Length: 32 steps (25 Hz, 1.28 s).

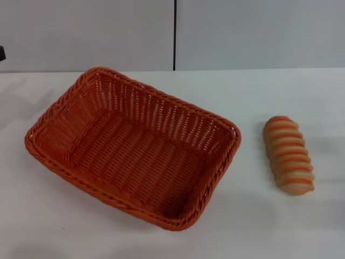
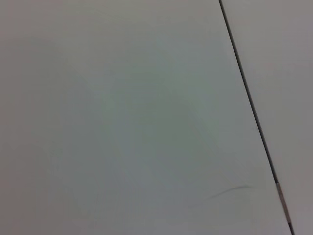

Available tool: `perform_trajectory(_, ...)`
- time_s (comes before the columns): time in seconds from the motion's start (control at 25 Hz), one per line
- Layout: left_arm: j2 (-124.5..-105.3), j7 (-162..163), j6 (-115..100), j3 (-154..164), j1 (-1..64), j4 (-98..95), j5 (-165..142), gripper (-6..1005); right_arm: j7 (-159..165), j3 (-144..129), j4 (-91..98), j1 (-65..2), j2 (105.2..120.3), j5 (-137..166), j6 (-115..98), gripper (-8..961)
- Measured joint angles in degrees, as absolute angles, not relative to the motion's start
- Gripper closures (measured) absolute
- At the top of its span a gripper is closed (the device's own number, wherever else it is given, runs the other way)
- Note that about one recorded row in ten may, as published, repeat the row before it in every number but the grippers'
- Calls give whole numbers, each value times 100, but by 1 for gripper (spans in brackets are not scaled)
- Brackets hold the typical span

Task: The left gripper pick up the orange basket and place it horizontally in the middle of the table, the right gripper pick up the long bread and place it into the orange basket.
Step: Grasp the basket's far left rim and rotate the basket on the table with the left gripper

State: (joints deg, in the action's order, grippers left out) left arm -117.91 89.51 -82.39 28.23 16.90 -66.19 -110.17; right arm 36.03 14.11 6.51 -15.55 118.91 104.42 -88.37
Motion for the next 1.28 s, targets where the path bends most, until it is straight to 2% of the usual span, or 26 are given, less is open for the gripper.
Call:
perform_trajectory(0.32, -11804, 11421, -8895, 4089, 2017, -8902, -13325, 232, 3604, 1392, 605, -1589, 11891, 10441, -8839, 246)
perform_trajectory(0.52, -11825, 12213, -9479, 4812, 2295, -9369, -14365, 238, 3603, 1383, 606, -1591, 11891, 10441, -8840, 246)
perform_trajectory(1.04, -11866, 13389, -9640, 6203, 2591, -9261, -14867, 253, 3604, 1361, 638, -1615, 11891, 10474, -8842, 246)
perform_trajectory(1.28, -11896, 13846, -8779, 7251, 2484, -9090, -14982, 260, 3591, 1322, 630, -1645, 11892, 10482, -8842, 246)
